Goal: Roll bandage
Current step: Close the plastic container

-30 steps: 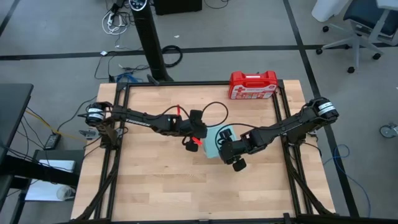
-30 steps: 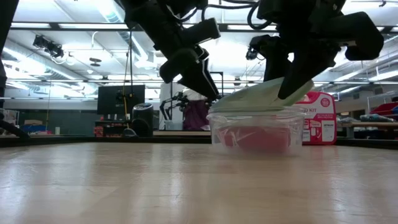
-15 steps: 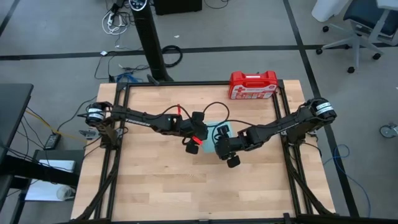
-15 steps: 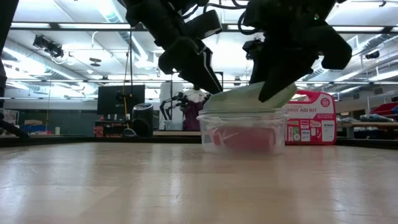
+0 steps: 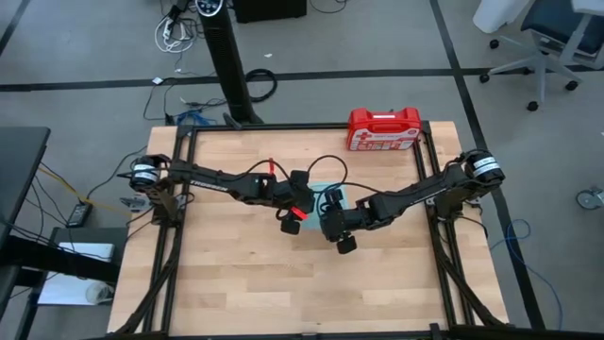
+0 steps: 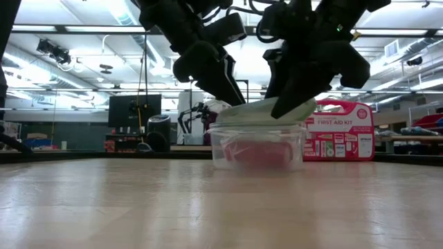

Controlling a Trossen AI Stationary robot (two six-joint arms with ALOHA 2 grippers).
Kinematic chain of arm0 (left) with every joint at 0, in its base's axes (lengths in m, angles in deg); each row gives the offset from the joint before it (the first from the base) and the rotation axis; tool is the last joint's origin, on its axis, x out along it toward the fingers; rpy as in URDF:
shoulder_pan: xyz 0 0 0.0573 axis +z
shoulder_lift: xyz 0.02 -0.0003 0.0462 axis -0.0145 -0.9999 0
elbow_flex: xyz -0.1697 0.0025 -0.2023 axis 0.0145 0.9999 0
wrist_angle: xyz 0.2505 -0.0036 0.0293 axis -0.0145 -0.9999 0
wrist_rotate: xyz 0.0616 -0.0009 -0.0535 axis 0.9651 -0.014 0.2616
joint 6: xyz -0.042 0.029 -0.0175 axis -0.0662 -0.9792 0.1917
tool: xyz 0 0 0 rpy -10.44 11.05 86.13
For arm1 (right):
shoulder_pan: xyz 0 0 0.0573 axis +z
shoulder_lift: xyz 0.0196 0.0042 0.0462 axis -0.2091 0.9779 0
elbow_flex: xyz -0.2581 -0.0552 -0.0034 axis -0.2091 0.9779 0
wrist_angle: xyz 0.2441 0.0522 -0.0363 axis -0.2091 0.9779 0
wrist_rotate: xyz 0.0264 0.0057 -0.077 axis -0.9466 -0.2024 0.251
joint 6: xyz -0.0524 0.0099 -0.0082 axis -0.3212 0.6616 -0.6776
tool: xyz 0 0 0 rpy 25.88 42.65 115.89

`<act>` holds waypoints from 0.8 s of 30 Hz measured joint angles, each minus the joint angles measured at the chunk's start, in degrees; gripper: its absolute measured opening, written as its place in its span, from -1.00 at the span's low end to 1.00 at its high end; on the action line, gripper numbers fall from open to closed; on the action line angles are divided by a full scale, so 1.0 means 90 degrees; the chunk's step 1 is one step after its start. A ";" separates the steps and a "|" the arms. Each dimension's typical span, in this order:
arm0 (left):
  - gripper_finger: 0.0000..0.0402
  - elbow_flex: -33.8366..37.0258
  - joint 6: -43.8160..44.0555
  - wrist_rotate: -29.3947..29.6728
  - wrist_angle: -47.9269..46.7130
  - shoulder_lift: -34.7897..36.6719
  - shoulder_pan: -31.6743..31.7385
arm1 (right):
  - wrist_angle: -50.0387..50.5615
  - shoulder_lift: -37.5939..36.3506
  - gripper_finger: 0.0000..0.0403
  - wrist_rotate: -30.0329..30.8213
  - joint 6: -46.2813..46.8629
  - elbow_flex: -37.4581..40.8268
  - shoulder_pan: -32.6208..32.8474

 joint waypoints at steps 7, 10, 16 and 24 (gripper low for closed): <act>-0.14 0.0000 0.0013 0.0012 -0.0081 0.0000 0.0001 | -0.0033 0.0009 -0.18 0.0000 0.0001 0.0000 0.0002; -0.14 0.0002 0.0004 0.0081 -0.0079 0.0000 0.0011 | -0.0178 0.0009 -0.19 0.0002 0.0144 0.0000 0.0004; -0.14 0.0002 0.0006 0.0093 -0.0079 0.0000 0.0012 | -0.0231 0.0009 -0.19 0.0007 0.0319 -0.0002 -0.0078; -0.14 -0.0114 0.0133 -0.0449 -0.0319 0.0006 0.0002 | -0.0186 0.0009 -0.19 0.0022 0.0432 -0.0002 -0.0178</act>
